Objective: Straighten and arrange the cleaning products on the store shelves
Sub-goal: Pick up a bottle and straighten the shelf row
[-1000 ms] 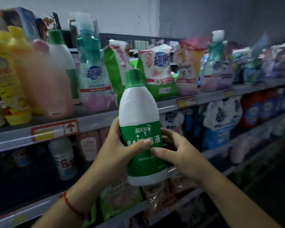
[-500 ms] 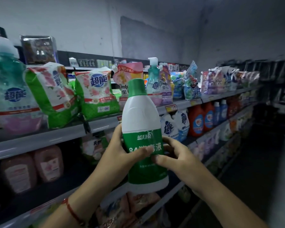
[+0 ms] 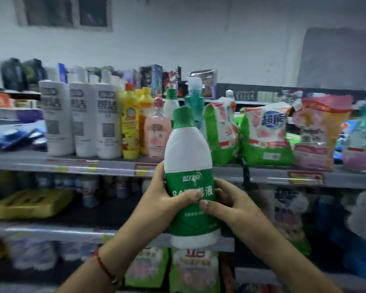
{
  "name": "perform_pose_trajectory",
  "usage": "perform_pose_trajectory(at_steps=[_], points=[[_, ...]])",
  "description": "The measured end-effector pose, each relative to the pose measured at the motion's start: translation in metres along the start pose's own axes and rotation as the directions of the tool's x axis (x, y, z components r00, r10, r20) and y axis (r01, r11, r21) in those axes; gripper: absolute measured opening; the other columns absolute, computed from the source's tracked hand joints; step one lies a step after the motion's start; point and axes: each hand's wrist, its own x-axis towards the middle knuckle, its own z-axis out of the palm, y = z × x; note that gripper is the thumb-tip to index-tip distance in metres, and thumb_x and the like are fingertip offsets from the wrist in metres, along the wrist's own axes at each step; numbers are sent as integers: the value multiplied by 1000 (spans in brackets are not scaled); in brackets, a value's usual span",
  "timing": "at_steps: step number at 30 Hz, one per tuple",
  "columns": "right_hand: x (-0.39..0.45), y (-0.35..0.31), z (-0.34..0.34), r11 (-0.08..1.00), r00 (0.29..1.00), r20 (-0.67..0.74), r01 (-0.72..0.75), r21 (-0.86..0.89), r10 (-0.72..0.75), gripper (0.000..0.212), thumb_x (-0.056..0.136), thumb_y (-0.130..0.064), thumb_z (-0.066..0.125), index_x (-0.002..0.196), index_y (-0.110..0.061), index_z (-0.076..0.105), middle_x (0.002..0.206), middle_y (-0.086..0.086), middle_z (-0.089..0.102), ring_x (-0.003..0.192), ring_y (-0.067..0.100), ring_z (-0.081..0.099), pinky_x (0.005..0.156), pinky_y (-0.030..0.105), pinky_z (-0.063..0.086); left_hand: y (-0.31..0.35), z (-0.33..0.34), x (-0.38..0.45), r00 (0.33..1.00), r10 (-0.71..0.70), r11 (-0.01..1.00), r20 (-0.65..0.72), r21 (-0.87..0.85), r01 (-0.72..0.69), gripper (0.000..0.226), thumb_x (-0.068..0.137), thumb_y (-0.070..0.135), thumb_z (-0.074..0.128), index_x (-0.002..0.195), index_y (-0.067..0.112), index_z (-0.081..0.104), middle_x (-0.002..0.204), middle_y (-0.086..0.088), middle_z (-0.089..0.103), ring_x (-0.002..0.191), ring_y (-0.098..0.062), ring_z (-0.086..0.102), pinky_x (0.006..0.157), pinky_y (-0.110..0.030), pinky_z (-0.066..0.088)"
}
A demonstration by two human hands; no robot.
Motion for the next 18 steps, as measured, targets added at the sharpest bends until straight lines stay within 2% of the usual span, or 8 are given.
perform_pose_trajectory(at_steps=[3, 6, 9, 13, 16, 18], points=[[28, 1, 42, 999, 996, 81, 38, 7, -38, 35, 90, -8, 71, 116, -31, 68, 111, -5, 76, 104, 14, 72, 81, 28, 59, 8, -43, -9, 994, -21, 999, -110, 48, 27, 71, 75, 9, 88, 132, 31, 50, 109, -2, 77, 99, -24, 76, 77, -38, 64], [49, 4, 77, 998, 992, 109, 60, -6, -59, 34, 90, -9, 72, 116, -32, 67, 108, -9, 76, 102, 9, 72, 79, 25, 59, 11, -83, -12, 988, -45, 988, -145, 143, 66, 78, 67, 30, 90, 130, 40, 45, 109, 5, 76, 101, -20, 75, 82, -40, 63], [65, 7, 103, 992, 986, 121, 119, -35, -114, 36, 89, -13, 76, 118, -33, 67, 110, -6, 76, 104, 13, 71, 83, 31, 60, 14, -117, -9, 989, -52, 967, -141, 238, 85, 90, 56, 51, 91, 130, 42, 41, 111, 10, 75, 102, -15, 75, 84, -38, 63], [86, 6, 126, 983, 980, 128, 165, -80, -154, 38, 88, -14, 76, 115, -39, 65, 110, -11, 75, 103, 9, 71, 82, 28, 60, 10, -150, 3, 983, -27, 973, -183, 220, 67, 93, 50, 45, 95, 128, 27, 47, 110, 4, 77, 100, -19, 76, 84, -43, 63], [103, 2, 136, 965, 974, 159, 189, -183, -161, 44, 88, -23, 77, 124, -43, 61, 114, -12, 72, 108, 7, 68, 89, 31, 59, 8, -169, 14, 982, -1, 984, -187, 177, 35, 85, 57, 31, 100, 125, 21, 50, 108, 2, 77, 99, -19, 76, 74, -33, 63], [117, -6, 137, 943, 974, 166, 197, -270, -156, 47, 89, -32, 75, 132, -40, 56, 117, -12, 69, 110, 5, 65, 90, 25, 58, 8, -180, 22, 981, 35, 986, -190, 167, -3, 83, 57, 31, 99, 123, 21, 50, 109, 1, 76, 100, -19, 75, 73, -31, 62]])
